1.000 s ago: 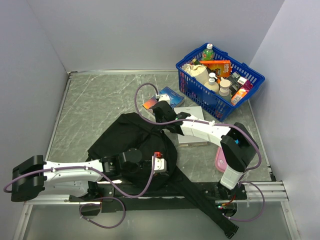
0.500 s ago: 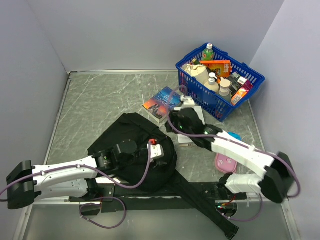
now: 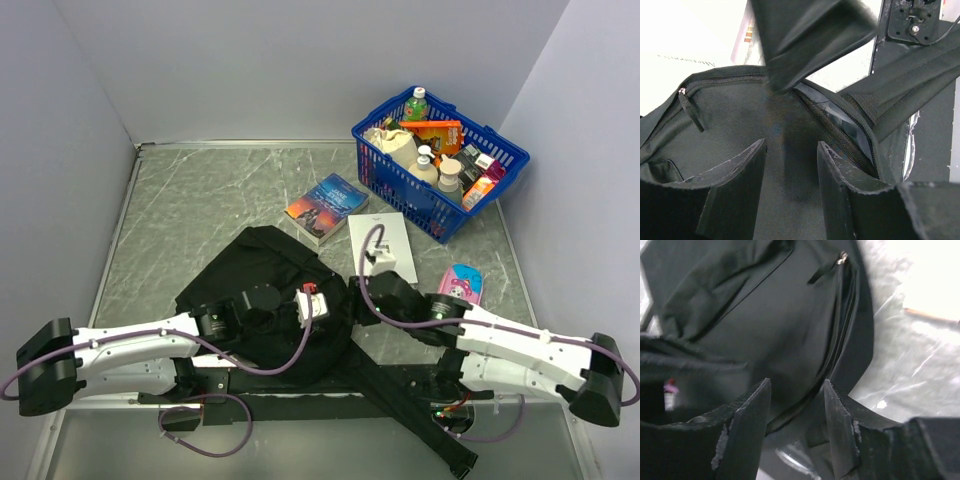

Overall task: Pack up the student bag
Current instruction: Unzip the student bag at the center of the board.

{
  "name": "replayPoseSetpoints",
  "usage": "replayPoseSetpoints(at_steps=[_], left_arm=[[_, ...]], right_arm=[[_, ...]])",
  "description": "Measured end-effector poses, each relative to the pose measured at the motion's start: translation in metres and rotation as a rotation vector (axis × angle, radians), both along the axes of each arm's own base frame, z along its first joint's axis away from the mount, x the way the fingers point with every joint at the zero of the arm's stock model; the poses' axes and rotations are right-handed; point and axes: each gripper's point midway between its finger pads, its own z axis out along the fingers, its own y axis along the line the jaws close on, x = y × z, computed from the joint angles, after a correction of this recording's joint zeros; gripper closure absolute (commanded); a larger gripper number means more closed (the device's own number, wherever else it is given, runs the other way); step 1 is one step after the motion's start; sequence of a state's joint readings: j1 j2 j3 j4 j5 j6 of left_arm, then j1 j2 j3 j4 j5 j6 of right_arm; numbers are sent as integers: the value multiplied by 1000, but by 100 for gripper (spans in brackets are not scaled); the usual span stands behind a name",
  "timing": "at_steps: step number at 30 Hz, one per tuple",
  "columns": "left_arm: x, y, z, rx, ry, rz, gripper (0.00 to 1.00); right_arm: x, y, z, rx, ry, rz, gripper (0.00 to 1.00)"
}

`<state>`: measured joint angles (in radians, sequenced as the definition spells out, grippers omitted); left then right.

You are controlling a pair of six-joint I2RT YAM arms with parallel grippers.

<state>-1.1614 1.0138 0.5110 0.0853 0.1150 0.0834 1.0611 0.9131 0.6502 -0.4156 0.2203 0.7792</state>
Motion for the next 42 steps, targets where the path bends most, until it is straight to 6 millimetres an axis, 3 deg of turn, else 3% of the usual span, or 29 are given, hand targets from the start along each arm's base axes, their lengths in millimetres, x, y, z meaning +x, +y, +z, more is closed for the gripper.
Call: replayPoseSetpoints(at_steps=[4,10,21,30,32,35,39,42], left_arm=[[0,-1,-3,8,4,-5,51],[-2,-7,-2,-10,6,-28,53],[-14,-17,0,-33,10,-83,54],[-18,-21,0,-35,-2,-118,52],[-19,-21,0,-32,-12,-129,51],[-19,-20,-1,-26,-26,-142,52],[-19,-19,-2,-18,-38,-147,54],[-19,-17,0,-17,-46,-147,55]], right_arm=[[-15,-10,-8,37,27,-17,58],[-25,-21,-41,-15,84,-41,66],[-35,-27,-57,-20,98,-46,78],[-40,-23,-89,-98,132,-17,85],[-40,-18,-99,-138,141,1,85],[-38,-11,-104,-173,144,18,77],[-31,-5,-101,-202,118,21,66],[-22,2,-92,-191,76,13,64]])
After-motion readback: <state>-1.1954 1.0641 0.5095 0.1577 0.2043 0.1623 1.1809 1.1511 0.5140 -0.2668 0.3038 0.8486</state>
